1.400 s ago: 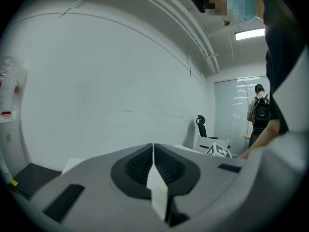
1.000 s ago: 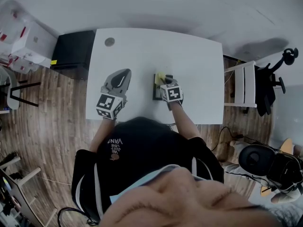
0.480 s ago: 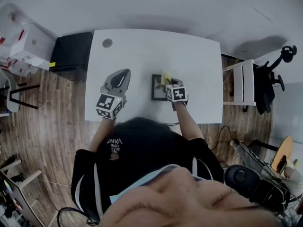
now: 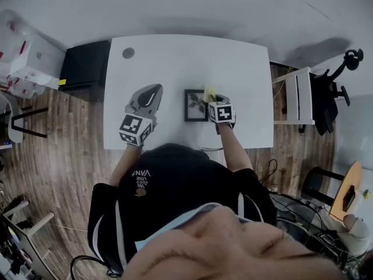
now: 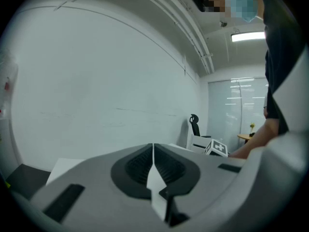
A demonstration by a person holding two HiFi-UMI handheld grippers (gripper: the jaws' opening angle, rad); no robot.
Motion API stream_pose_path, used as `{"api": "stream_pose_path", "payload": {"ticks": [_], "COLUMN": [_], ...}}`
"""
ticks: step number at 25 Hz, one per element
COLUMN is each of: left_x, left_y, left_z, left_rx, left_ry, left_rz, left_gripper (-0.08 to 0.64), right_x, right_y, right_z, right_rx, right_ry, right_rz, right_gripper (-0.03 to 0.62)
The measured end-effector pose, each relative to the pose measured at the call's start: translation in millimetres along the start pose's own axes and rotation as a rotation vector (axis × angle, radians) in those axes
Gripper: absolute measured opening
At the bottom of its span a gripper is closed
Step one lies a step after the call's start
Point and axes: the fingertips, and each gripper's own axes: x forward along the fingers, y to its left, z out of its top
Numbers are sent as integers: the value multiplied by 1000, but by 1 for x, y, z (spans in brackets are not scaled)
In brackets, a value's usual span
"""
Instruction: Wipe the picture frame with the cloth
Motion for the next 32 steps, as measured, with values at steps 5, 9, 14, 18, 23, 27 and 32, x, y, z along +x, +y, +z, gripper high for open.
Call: {"api": "stream_pose_path", "payload": {"ticks": [5, 9, 14, 18, 23, 27, 32], "left_x": [1, 1, -1, -4, -7, -9, -13], "left_y": [-4, -4, -4, -3, 3, 4, 9], "left_z": [-1, -1, -2, -3, -2, -2, -5], "left_rx": [-1, -3, -8, -11, -19, -23, -31], "left_ry": [2, 0, -4, -5, -9, -8, -4], "left_rz": [-11, -20, -28, -36, -40, -41, -33], "left_gripper": [20, 19, 20, 20, 20, 20, 20], "right_x": [-4, -7, -15, -20, -18, -14, -3], "right_y": [-6, -2, 6, 32, 78, 103, 122], "right_z": [-3, 1, 8, 18, 30, 29, 17], "right_rx": [11, 22, 47, 35, 43, 20, -5], "right_ry": [-7, -22, -58, -91, -122, -103, -57], "right_rz": [-8, -7, 5, 54, 165, 219, 248], "right_gripper": [38, 38, 38, 38, 38, 38, 38]}}
